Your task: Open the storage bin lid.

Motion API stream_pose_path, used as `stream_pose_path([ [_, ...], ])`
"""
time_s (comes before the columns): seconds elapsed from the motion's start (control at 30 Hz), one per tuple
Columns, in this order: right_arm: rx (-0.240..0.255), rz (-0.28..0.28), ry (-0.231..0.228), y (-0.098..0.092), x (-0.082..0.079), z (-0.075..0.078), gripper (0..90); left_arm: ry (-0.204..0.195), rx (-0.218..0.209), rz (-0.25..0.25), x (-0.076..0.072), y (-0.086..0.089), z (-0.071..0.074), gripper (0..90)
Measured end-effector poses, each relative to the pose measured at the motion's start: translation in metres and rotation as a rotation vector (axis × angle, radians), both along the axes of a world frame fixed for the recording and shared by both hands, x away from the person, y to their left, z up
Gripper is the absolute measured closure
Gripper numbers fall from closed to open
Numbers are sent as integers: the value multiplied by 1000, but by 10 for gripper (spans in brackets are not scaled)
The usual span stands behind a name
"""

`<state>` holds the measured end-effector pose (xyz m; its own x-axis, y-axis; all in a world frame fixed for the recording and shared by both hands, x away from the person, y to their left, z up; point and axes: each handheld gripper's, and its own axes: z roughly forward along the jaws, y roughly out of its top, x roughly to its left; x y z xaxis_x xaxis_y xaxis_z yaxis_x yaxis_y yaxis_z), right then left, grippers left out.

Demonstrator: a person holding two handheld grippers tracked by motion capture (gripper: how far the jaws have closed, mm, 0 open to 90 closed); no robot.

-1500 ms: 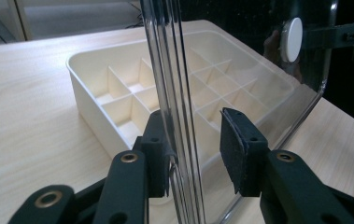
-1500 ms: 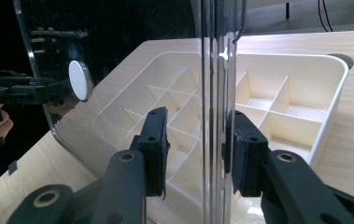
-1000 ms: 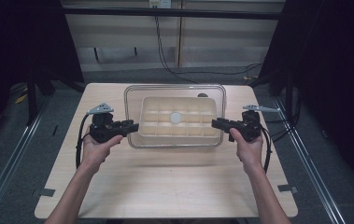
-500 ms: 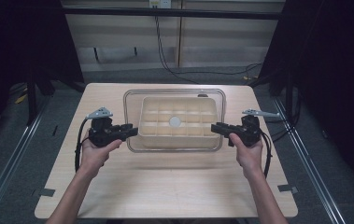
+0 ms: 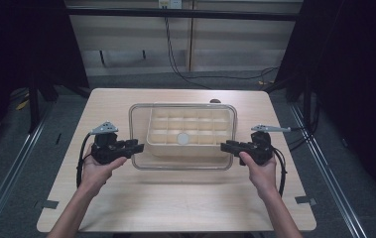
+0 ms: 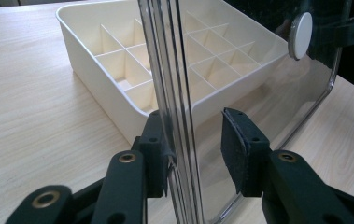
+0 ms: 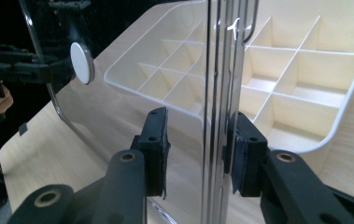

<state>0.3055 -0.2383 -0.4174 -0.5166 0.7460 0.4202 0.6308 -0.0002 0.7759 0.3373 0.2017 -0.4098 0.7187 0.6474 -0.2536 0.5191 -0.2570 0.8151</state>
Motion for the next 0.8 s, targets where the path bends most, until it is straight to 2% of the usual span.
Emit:
stream_pose_path([
  [0.23, 30, 3, 1, -5, -9, 2, 645, 8, -5, -26, -7, -3, 1, 634],
  [0.43, 20, -12, -6, -12, -21, 4, 647, 14, 10, -47, -12, -10, -2, 633],
  [0.67, 28, -27, 9, -16, -36, -5, 649, 40, 25, -55, -20, -15, -11, 629],
  [0.77, 29, -24, 19, -16, -38, -9, 650, 50, 12, -48, -21, -14, -13, 627],
  [0.8, 35, -20, 25, -15, -40, -11, 656, 51, 30, -47, -23, -14, -14, 622],
])
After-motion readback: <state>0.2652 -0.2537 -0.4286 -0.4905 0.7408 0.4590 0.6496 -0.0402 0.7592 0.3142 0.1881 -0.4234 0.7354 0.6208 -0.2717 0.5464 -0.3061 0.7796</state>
